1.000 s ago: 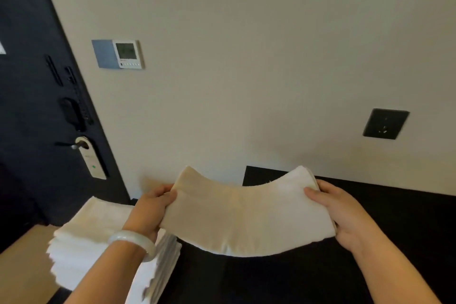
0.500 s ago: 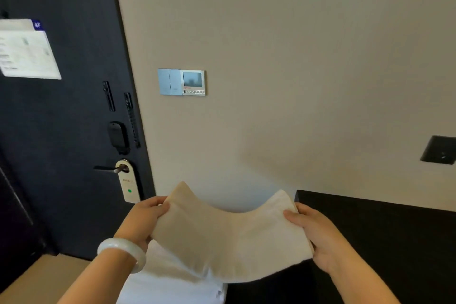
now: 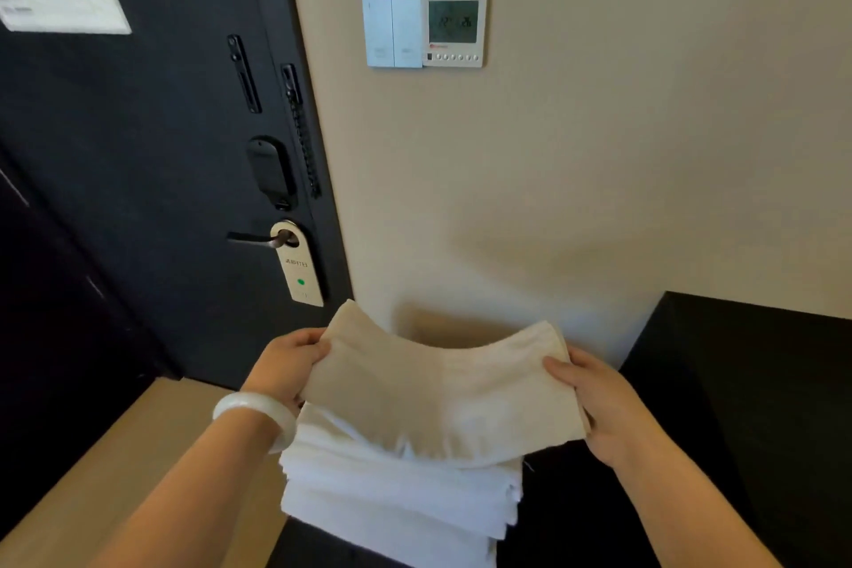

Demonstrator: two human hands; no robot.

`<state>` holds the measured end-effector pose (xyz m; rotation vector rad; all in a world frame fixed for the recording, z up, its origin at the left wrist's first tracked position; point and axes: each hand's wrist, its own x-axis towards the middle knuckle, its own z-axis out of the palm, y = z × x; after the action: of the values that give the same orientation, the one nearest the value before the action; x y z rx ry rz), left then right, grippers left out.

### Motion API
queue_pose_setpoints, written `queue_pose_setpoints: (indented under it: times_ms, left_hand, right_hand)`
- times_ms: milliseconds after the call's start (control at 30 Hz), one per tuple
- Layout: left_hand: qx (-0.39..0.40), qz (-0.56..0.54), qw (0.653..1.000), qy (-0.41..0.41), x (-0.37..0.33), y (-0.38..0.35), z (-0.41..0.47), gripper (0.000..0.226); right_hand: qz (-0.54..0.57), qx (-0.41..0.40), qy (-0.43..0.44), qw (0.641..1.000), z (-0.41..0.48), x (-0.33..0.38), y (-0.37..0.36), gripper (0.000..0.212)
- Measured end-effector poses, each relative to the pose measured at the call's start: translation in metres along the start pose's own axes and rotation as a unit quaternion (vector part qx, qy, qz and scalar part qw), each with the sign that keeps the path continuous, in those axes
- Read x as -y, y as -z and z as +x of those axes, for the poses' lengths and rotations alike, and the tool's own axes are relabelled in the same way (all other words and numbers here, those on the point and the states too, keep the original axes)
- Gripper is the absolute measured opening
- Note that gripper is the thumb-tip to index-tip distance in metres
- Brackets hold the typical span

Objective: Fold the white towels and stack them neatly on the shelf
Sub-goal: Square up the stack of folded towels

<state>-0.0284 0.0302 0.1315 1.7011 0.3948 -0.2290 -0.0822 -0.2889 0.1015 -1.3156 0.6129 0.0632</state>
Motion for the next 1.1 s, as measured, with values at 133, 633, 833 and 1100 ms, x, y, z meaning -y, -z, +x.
queue_pose_setpoints:
  times_ms: [133,633,833,1100]
  left_hand:
    - [0.029,0.025,0.999,0.008,0.015,0.03,0.04,0.016]
    - [0.119,0.13,0.984,0.021,0.111,0.062,0.173,0.02]
    - [0.084,0.203,0.976,0.007,0.174,0.046,0.198,0.017]
    - [0.106,0.102,0.988,-0.042,0.169,0.059,0.186,0.004]
  right_hand:
    - [-0.002,-0.048,-0.017,0.999,0.007,-0.026,-0.028,0.025]
    - [-0.225,-0.259,0.036,0.939,0.068,-0.122,-0.07,0.025]
    - [-0.322,-0.306,0.026,0.896,0.106,-0.17,-0.063,0.027]
    - [-0.325,-0.314,0.096,0.887,0.089,-0.146,-0.052,0.02]
